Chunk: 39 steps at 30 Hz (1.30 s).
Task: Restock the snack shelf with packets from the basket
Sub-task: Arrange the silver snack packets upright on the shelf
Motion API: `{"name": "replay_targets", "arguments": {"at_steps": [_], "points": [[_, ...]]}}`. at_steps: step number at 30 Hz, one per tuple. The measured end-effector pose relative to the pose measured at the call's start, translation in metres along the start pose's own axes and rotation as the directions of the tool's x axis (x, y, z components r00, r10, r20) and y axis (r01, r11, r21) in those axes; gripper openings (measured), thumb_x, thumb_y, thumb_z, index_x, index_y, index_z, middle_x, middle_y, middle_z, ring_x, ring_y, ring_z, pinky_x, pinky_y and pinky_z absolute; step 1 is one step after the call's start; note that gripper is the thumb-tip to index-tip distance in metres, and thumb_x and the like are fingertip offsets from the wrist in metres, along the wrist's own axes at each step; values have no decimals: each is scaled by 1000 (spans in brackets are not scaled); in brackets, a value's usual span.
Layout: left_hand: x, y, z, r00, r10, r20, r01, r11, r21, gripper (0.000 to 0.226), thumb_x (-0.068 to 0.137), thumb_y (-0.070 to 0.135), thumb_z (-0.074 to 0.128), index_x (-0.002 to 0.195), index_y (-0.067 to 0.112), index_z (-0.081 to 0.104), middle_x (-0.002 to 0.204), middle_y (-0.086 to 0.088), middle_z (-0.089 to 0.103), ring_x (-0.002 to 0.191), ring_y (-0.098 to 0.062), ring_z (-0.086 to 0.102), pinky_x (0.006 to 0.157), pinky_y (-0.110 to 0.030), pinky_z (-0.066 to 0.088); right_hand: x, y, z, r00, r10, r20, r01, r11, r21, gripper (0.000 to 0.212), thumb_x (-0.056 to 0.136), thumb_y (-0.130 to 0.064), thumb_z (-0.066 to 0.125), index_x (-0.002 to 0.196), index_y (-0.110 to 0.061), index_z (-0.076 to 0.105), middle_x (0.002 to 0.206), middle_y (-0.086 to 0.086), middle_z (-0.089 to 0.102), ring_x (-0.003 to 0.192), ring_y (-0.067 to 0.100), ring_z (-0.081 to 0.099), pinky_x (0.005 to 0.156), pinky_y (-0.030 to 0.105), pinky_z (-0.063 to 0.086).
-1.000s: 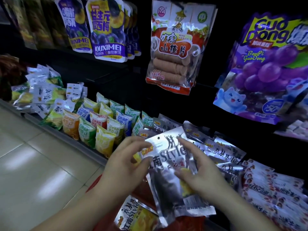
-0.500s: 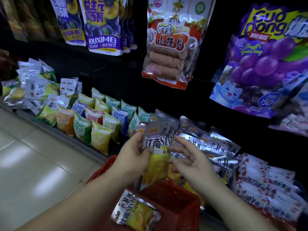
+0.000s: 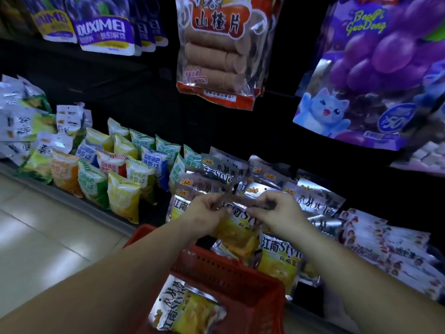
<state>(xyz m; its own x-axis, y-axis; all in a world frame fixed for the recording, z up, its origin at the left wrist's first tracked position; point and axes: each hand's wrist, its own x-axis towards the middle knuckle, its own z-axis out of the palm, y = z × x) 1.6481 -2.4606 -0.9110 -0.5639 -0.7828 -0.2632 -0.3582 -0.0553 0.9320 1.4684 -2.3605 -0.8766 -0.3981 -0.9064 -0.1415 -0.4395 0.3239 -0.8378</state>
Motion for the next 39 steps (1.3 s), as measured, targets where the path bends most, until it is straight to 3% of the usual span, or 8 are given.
{"name": "replay_targets", "arguments": {"at_steps": [8,11,17,20,24,30,36,39], "points": [[38,-47,10,991,-104,-85,99,993,-68,40,70,2,81,107,13,72,108,-3,77,103,-19,72,94,-35,59,38,59,52,946,224,234,-210,974,-81,10,97,-23,72,88,-18,71,84,3,65,68,19,59,62,35,50],[37,-51,9,994,-30,-109,45,990,137,29,84,0,67,101,23,72,105,4,73,95,-10,68,79,-16,56,41,62,46,845,375,382,-342,927,-153,11,95,-28,69,89,-23,77,78,4,59,62,19,49,60,30,38],[30,-44,11,954,-110,279,-12,915,403,24,96,41,60,98,26,78,100,4,76,99,-15,69,93,-33,54,40,60,23,596,424,682,-575,818,-5,48,78,-34,66,120,-14,73,80,-4,70,66,16,54,71,33,40],[29,-42,10,956,-92,280,-85,825,559,40,99,52,56,92,19,77,82,4,70,87,-20,67,85,-32,54,40,69,17,741,469,480,-474,872,-121,28,97,-11,53,119,-18,69,104,7,79,96,24,75,87,46,57],[32,-45,9,956,21,294,-187,814,550,18,94,34,70,105,23,78,79,22,61,85,-6,62,85,-26,53,56,81,16,975,222,-35,-223,942,-251,23,97,-4,56,110,-20,67,118,6,68,85,20,68,73,40,58],[51,-57,7,965,-31,259,-86,901,425,18,90,30,76,107,24,75,84,14,66,98,-15,70,95,-39,58,92,92,23,975,213,-64,-207,764,-611,62,96,-48,62,150,-22,47,133,8,64,101,26,68,87,42,58],[55,-65,7,972,-23,232,-76,910,409,14,91,28,74,103,22,77,95,6,75,93,-11,71,86,-29,58,112,111,24,950,313,-17,-283,834,-473,21,86,-31,70,73,-15,70,71,6,70,68,24,69,72,47,63],[50,-68,9,971,-2,239,-104,897,430,13,92,31,72,99,21,78,87,7,74,83,-8,68,78,-24,56,112,109,21,942,332,-40,-303,798,-521,14,82,-25,71,77,-12,73,81,12,73,69,24,68,66,35,56]]}}
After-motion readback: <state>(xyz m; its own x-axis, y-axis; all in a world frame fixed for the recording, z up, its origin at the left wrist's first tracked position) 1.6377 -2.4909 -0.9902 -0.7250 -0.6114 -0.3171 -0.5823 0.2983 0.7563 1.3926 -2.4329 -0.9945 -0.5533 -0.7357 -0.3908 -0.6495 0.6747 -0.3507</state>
